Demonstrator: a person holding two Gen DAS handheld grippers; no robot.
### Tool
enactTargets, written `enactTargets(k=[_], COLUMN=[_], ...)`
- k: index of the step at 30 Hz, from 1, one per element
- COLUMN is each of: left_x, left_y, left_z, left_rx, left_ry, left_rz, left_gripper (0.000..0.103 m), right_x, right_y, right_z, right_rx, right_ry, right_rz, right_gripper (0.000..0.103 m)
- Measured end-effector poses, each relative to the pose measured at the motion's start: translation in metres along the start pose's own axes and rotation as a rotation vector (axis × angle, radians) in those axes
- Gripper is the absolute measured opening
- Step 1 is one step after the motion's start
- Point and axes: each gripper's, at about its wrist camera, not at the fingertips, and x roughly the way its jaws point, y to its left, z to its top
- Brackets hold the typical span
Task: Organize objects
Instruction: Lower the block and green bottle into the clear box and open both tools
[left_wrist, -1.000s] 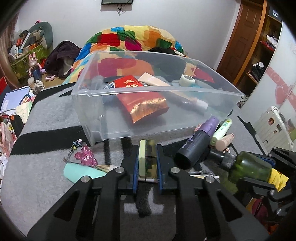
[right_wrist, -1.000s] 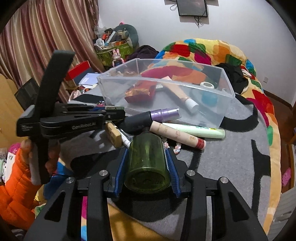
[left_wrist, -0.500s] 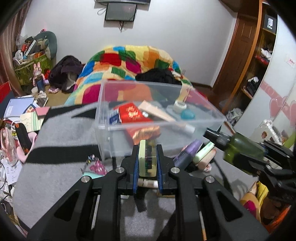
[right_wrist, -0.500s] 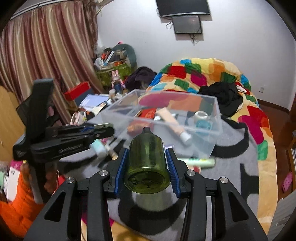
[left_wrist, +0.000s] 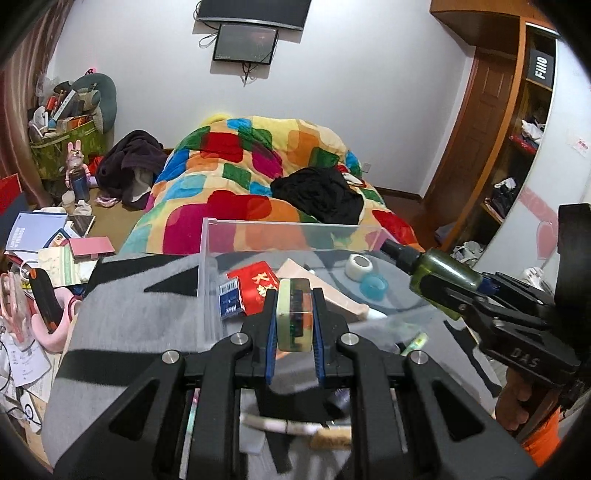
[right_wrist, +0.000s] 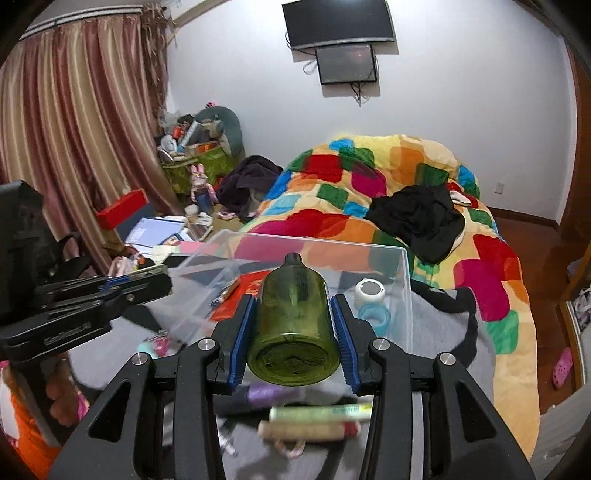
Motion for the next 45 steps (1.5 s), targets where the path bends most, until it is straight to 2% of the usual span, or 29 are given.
enactTargets(k=[5,13,17,24,26,29,33,37,40,45], left_x=[0.030,0.059,0.063,0.059,0.052,0.039,0.022,0.008,0.003,0.000], left_y=[0.009,0.019,0.016,0.012,0.012,0.012,0.018,0.025,0.029,0.034], left_z=[0.008,0.003,0.003,0.001,0.000,-0.001,-0.005,-0.016,-0.027,-0.052], left_rx=[-0.013,-0.029,-0.009,0.007,0.013,0.023,0.027,0.025,0.030,0.056], left_ry=[0.049,0.111,0.109,0.120,0.109,0.089,0.072,0.065,0.082,0.128], left_rz=[0.034,0.041,0.054,0.035,0.034,0.036,0.042,0.065,0.078,0.105], left_gripper=[0.016,0.016,0.016,0.019,0.030,0.041,0.050,0.063,0.067,0.080], right_x=[0.035,0.061,0.068,0.066,0.062,0.053,0.037,0.020,0.009,-0.002], right_y=[-0.010,-0.020,-0.021,-0.019,-0.019,-0.019,-0.015,-0.010,-0.003,0.009], right_z=[0.004,-0.004,-0.008,-0.009,-0.010,-0.010,-0.010,-0.014,-0.018,-0.034], right_rx=[0.037,0.041,0.044,0.033,0.034,0.036,0.026,0.012,-0.011,-0.048], right_ry=[0.067,0.134,0.162,0.176,0.177,0.163,0.140,0.117,0.109,0.122], right_rz=[-0.032,-0.054,-0.047,-0.044,-0.032,-0.019,-0.012,0.009,0.024,0.056], right_gripper=[0.038,0.038,0.038,0.039,0.042,0.046,0.048,0.049,0.050,0.050])
